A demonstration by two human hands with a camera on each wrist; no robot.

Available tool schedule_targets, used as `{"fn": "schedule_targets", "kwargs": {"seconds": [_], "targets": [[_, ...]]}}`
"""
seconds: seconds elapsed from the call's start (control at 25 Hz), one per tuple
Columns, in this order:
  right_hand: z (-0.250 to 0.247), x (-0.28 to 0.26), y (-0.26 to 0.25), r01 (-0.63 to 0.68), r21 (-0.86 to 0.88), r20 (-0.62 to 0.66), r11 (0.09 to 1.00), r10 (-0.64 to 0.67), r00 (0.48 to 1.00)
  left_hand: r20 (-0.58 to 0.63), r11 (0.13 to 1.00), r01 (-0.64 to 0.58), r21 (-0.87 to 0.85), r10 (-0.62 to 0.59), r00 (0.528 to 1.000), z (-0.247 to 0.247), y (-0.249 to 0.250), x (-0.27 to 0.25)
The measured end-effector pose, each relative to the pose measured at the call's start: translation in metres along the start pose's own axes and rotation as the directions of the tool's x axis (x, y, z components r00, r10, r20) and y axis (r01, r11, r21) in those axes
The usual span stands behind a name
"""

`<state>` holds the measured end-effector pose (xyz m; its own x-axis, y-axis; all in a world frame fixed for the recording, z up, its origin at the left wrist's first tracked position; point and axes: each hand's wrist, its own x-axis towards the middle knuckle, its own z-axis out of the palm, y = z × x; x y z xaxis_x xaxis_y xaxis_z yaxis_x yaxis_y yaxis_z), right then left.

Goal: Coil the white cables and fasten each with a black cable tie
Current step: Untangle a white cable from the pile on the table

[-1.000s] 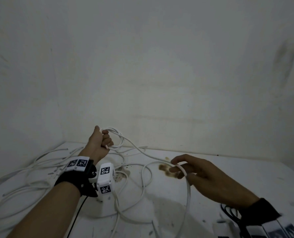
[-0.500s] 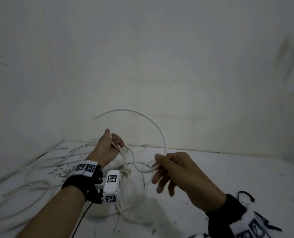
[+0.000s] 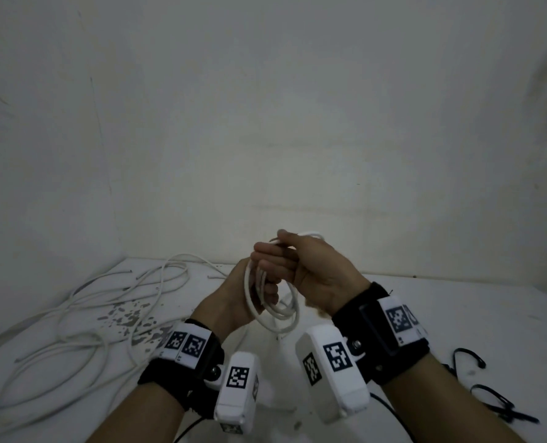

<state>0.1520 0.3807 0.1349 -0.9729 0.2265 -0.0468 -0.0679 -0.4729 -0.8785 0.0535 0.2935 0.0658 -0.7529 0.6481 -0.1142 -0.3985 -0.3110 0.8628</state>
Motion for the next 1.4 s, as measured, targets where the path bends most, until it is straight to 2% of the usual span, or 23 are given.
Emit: {"fn": "schedule_targets", "kwargs": {"seconds": [0.2,0.36,0.48,0.52,0.56,0.68,0.8,1.12,1.2,1.24,1.32,1.4], "targets": [[-0.021,0.015,-0.002,0.086,-0.033,-0.105,0.996,-0.089,0.991,0.110,0.987,0.109,-0.115,-0.097,0.989,-0.001,-0.005,-0.002],[-0.031,0.011,0.008,0.119,-0.010,-0.089,0.993,-0.119,0.989,0.140,0.957,0.165,-0.239,-0.135,0.981,0.002,-0.006,-0.001],[-0.030,0.001,0.015,0.089,-0.001,-0.035,0.996,-0.089,0.995,0.342,0.862,0.282,-0.422,-0.137,0.930,0.000,-0.006,0.001],[-0.028,0.000,0.016,0.089,-0.010,-0.029,0.996,-0.089,0.996,0.347,0.863,0.282,-0.418,-0.135,0.928,0.000,-0.006,0.000],[-0.029,0.001,0.017,0.096,-0.025,-0.039,0.995,-0.097,0.995,0.318,0.887,0.261,-0.380,-0.139,0.938,0.000,-0.006,0.001],[-0.038,0.008,0.009,0.139,-0.044,-0.114,0.989,-0.144,0.983,0.177,0.983,0.161,-0.083,-0.145,0.974,0.005,-0.004,-0.008],[-0.047,0.014,-0.002,0.146,-0.002,-0.184,0.989,-0.144,0.972,0.081,0.991,0.084,0.102,-0.092,0.992,0.008,-0.005,-0.013],[-0.060,0.022,-0.010,0.152,0.066,-0.245,0.986,-0.132,0.961,0.015,0.956,0.063,0.285,-0.071,0.997,0.012,-0.011,-0.016],[-0.066,0.021,-0.008,0.139,-0.019,-0.263,0.990,-0.139,0.955,-0.021,0.947,0.036,0.319,-0.031,0.999,0.011,-0.014,-0.016],[-0.070,0.019,-0.006,0.117,-0.119,-0.280,0.986,-0.147,0.949,-0.036,0.951,0.023,0.309,-0.013,0.999,0.010,-0.016,-0.017],[-0.081,0.017,0.001,0.042,-0.320,-0.326,0.947,-0.151,0.933,-0.054,0.967,0.012,0.255,0.002,0.999,0.008,-0.019,-0.017],[-0.095,0.015,0.010,-0.026,-0.407,-0.387,0.913,-0.146,0.910,-0.059,0.979,0.024,0.205,-0.012,0.998,0.007,-0.021,-0.015]]}}
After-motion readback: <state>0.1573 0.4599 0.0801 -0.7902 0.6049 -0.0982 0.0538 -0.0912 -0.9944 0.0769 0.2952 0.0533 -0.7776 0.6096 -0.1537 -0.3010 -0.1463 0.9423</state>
